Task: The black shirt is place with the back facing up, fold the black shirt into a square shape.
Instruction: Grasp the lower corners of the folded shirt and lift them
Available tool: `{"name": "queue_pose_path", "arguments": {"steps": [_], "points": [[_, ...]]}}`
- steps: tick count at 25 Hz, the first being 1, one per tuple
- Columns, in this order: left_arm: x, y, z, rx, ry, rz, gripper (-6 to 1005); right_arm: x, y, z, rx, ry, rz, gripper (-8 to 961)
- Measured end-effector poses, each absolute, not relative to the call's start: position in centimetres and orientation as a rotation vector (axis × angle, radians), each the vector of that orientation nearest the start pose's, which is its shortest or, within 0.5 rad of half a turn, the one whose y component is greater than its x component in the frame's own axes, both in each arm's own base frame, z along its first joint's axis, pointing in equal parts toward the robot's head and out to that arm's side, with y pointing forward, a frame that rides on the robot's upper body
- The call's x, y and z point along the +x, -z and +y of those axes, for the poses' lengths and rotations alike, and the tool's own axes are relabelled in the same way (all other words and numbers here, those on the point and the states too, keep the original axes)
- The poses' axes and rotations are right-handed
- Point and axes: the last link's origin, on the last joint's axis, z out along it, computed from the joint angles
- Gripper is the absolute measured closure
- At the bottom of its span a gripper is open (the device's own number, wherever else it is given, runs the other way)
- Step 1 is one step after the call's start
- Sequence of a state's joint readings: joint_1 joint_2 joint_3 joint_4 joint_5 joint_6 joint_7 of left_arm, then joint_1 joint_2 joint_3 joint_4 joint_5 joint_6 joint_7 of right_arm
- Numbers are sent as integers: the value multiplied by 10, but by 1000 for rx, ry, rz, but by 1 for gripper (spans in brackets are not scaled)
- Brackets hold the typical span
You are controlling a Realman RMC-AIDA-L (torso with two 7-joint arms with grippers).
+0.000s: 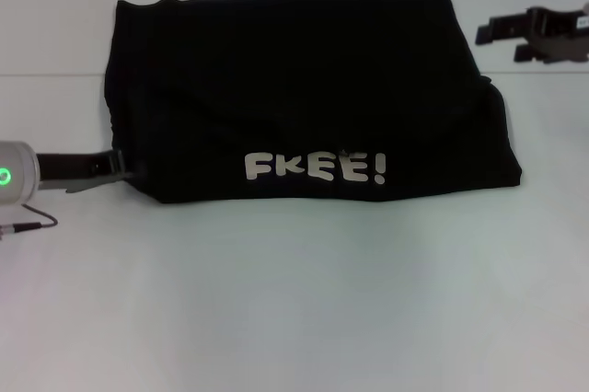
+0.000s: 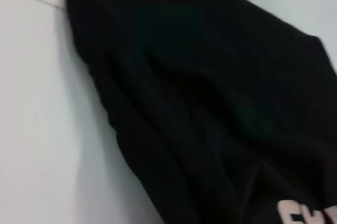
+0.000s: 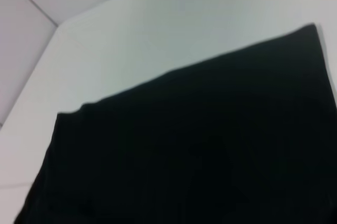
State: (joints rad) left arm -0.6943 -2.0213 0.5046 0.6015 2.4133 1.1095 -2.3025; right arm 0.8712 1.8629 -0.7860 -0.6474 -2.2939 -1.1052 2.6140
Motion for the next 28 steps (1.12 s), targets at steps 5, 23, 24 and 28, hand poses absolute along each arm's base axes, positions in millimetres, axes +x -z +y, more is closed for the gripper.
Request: {"name": "queue_pose_path", "arguments": {"steps": [5,23,24,28], "points": [[-299,-40,407,-2007,433,-1686,997,248,-99,455,-2015,-395,1617,142],[-291,-45,419,-1987,458,-1664,996,289,-65,431,-2036,-259,1564,141],[-291,-45,419,-1987,458,-1663,996,289,-62,431,-2035,-254,1567,141],[-291,-45,419,-1985,460,-1661,997,290,-51,434,-2034,-201,1566,141]]}}
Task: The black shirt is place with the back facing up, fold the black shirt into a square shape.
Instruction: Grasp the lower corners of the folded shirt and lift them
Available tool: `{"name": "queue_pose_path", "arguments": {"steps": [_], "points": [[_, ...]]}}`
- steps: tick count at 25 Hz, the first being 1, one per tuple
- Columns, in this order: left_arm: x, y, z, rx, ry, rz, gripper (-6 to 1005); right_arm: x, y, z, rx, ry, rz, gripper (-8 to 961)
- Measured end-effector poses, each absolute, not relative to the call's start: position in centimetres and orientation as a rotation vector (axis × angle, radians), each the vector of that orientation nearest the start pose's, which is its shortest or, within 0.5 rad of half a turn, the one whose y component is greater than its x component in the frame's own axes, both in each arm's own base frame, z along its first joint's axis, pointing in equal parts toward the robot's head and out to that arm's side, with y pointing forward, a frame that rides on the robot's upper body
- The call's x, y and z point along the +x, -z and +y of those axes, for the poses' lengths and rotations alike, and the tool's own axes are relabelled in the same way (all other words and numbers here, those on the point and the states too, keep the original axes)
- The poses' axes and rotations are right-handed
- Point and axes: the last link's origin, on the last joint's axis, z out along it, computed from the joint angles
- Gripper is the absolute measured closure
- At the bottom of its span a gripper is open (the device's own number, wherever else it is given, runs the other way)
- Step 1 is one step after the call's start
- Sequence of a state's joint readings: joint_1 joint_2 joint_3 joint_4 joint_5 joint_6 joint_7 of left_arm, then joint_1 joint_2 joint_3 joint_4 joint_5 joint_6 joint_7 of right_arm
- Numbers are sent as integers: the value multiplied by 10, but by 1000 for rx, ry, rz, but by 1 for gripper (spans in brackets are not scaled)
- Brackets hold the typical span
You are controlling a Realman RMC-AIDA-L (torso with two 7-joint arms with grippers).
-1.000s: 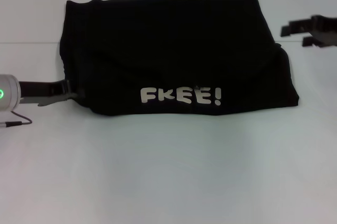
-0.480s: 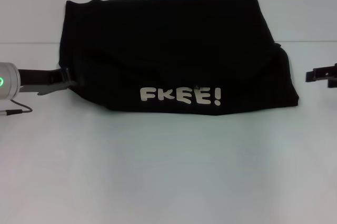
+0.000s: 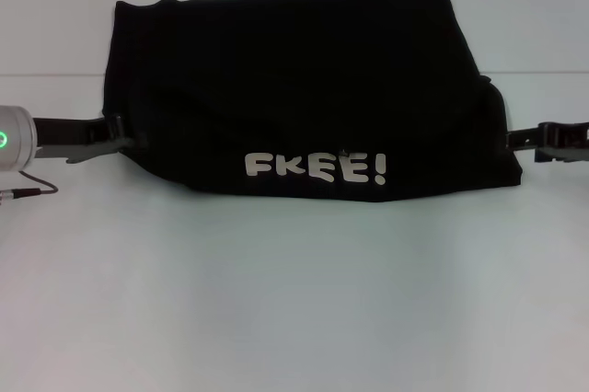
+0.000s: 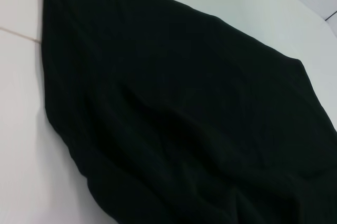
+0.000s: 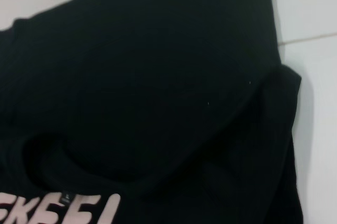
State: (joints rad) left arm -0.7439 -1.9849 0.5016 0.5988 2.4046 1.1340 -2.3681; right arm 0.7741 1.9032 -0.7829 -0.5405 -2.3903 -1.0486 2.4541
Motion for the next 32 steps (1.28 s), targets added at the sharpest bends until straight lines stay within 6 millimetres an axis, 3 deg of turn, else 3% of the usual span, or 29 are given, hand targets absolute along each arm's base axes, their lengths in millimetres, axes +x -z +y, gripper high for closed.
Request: {"name": "queue_pose_path", "arguments": {"steps": [14,22,25,32], "points": [[-291,-46,421,-1973,464,-1654,996,278,-18,439,-2059,-130,1492,155],[-290,-47,422,-1971,468,-1650,996,270,-16,440,-2064,-138,1530,169],[-290,-47,422,-1971,469,-1650,996,270,-17,441,-2064,-138,1530,375],[-290,-46,422,-1971,469,-1652,997,271,-20,442,-2048,-138,1541,532]]}}
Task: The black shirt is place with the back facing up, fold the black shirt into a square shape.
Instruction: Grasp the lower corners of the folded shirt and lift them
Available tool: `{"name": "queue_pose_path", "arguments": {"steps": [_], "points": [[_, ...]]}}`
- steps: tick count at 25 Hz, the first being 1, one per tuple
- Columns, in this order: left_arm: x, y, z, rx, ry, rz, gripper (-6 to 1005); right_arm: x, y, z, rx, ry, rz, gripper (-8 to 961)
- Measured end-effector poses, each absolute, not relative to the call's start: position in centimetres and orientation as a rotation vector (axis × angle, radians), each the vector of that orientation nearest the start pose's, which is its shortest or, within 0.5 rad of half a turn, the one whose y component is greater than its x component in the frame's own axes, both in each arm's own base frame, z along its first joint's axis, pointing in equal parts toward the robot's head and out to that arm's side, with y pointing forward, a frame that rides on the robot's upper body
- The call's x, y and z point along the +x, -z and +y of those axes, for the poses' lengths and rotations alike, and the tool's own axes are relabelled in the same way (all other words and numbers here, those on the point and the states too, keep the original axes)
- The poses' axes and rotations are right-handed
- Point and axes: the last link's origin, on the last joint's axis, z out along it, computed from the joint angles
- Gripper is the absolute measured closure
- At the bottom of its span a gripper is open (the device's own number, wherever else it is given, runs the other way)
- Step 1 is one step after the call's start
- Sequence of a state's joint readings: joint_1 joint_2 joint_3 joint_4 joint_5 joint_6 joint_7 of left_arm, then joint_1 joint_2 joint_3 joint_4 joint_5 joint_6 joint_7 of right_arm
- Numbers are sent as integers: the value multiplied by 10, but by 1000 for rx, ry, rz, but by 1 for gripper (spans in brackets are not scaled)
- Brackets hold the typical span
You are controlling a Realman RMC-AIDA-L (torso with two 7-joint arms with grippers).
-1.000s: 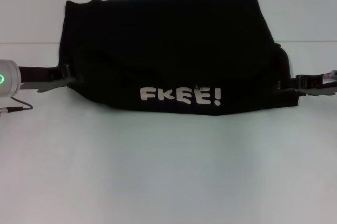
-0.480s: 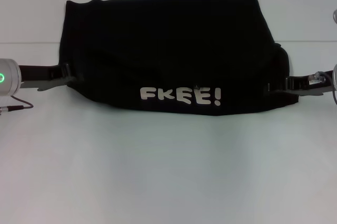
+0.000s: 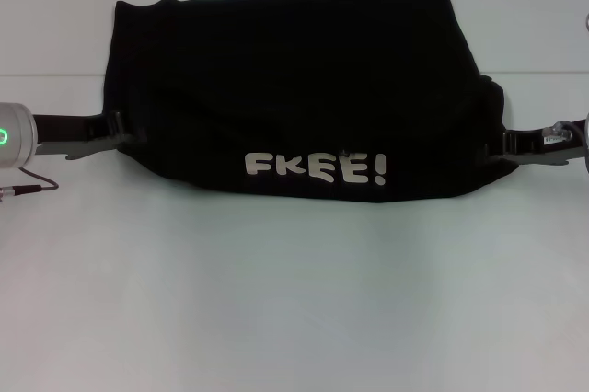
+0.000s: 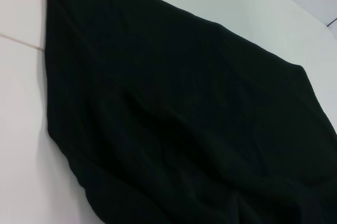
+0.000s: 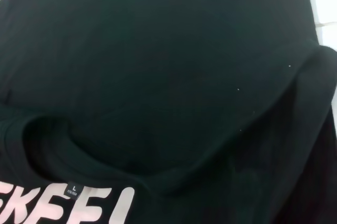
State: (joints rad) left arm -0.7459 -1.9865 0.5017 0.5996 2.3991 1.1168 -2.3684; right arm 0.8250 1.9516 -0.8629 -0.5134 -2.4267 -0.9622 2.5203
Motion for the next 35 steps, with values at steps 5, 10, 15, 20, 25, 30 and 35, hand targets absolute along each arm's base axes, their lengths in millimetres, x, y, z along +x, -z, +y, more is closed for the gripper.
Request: {"name": "queue_pose_path", "arguments": {"steps": [5,10,15,20,25,30,35], "points": [[-289,-46,422,-1976,469,-1652,996,272,-20,441,-2046,-136,1544,674],[-285,-44,420,-2023,449,-1651,996,275,-23,438,-2043,-134,1572,855],[-274,-48,409,-2178,349,-1651,997,285,-36,425,-2047,-109,1653,908],[-265,-57,397,-2304,240,-1677,996,296,-55,407,-2034,-98,1718,908],[-274,-67,393,-2260,195,-1685,996,306,-65,394,-2005,-112,1758,908],[-281,-68,392,-2225,188,-1692,997,307,-66,393,-1997,-133,1764,908],[-280,-66,388,-2264,176,-1679,996,302,-64,390,-2033,-120,1787,907]]}}
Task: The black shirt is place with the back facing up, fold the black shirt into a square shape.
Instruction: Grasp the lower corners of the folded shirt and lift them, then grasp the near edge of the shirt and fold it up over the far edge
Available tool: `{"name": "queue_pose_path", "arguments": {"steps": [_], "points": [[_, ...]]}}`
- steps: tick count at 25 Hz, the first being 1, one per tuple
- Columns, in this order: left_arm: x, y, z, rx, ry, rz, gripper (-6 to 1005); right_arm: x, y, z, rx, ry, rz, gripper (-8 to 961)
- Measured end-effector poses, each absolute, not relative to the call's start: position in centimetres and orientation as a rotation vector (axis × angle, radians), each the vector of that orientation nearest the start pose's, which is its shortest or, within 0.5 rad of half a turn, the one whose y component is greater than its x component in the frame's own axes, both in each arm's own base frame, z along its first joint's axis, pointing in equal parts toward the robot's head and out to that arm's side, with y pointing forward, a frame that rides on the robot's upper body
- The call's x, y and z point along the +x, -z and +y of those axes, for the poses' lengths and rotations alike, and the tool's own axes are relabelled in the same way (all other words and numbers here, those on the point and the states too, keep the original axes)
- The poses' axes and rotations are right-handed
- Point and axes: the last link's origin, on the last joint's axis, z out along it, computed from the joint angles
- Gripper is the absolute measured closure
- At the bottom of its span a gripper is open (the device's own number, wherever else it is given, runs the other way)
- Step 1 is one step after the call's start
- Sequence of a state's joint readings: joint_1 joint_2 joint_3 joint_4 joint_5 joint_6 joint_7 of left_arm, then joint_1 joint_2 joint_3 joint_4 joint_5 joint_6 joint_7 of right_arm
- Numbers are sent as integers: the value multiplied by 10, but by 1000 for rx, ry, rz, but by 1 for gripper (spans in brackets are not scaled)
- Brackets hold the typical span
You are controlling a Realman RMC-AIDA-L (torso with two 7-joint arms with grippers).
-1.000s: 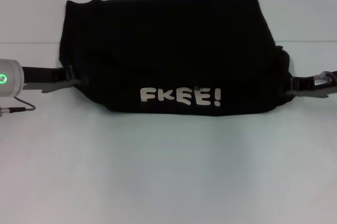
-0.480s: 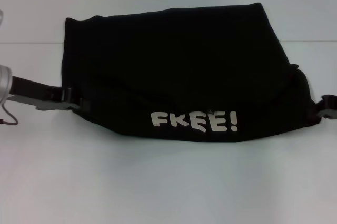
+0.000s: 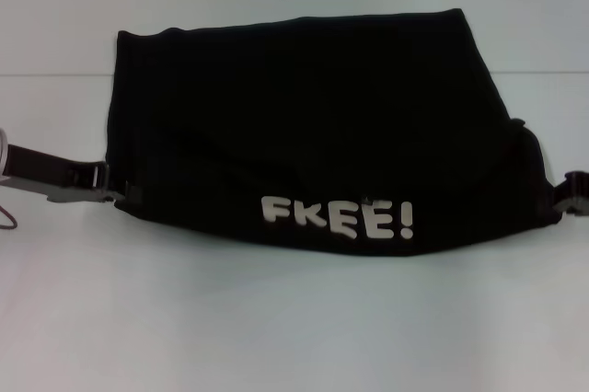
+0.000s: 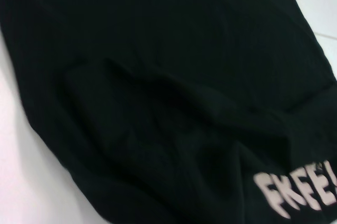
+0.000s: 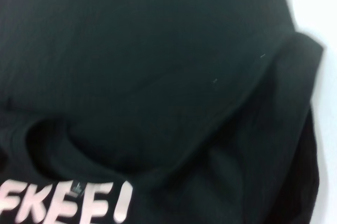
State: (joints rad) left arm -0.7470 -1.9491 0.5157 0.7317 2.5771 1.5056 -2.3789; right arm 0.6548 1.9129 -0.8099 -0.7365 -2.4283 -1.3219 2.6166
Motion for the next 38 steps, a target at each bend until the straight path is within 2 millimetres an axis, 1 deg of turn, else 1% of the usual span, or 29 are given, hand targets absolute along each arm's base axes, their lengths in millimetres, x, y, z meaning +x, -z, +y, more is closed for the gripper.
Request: {"name": "queue_pose_path", "arguments": {"steps": [3,6,7,8,10,11,12,14,15,16,17,18,19,22,24,26,27,28,29,30,31,32,33,34,35,36,38], "points": [[-275,-65,381,-2342,147,-1680,996,300,-63,382,-2068,-91,1843,907],[-269,-68,371,-2422,108,-1690,997,300,-63,368,-2110,-49,1910,907],[-267,-69,365,-2457,85,-1700,997,300,-64,362,-2129,-30,1930,907],[-265,-70,356,-2511,46,-1716,997,301,-65,351,-2156,15,1962,907],[-264,-70,345,-2563,-8,-1739,997,303,-65,340,-2179,80,1988,907],[-264,-70,341,-2583,-32,-1749,997,303,-65,340,-2179,80,1988,907],[-264,-70,341,-2583,-32,-1749,997,304,-65,333,-2194,116,2005,907],[-264,-68,330,-2635,-80,-1765,996,305,-65,323,-2221,161,2027,907],[-264,-68,330,-2635,-80,-1765,996,305,-66,319,-2236,180,2038,907],[-263,-66,318,-2695,-133,-1776,996,306,-66,313,-2252,199,2049,907],[-264,-65,317,-2703,-140,-1776,996,307,-67,310,-2266,212,2057,907],[-265,-64,308,-2747,-176,-1783,996,307,-67,302,-2306,231,2066,907],[-265,-64,308,-2747,-176,-1783,996,307,-67,302,-2306,231,2066,907],[-267,-63,302,-2781,-191,-1773,997,306,-68,295,-2387,220,2050,908],[-268,-66,302,-2802,-155,-1747,997,303,-71,294,-2434,162,2027,909],[-268,-74,305,-2805,-70,-1715,996,301,-77,298,-2455,59,1995,911],[-268,-74,305,-2805,-70,-1715,996,300,-82,300,-2462,-14,1975,911],[-267,-79,308,-2802,-11,-1701,996,298,-88,304,-2468,-94,1949,912],[-265,-88,315,-2788,104,-1680,996,297,-94,307,-2466,-178,1930,911],[-265,-94,319,-2763,162,-1675,996,295,-99,311,-2460,-247,1916,911],[-263,-100,325,-2730,226,-1674,996,295,-103,315,-2446,-314,1906,910],[-263,-109,333,-2654,300,-1694,996,295,-108,320,-2426,-370,1896,910],[-264,-111,335,-2630,312,-1702,996,298,-114,330,-2364,-438,1886,909],[-265,-115,342,-2555,341,-1732,997,298,-114,330,-2364,-438,1886,909],[-267,-117,347,-2505,347,-1750,997,300,-116,335,-2327,-459,1882,908],[-271,-117,355,-2418,352,-1779,997,302,-119,341,-2281,-480,1874,908],[-274,-116,361,-2347,353,-1802,997,306,-121,353,-2197,-524,1857,907]]}}
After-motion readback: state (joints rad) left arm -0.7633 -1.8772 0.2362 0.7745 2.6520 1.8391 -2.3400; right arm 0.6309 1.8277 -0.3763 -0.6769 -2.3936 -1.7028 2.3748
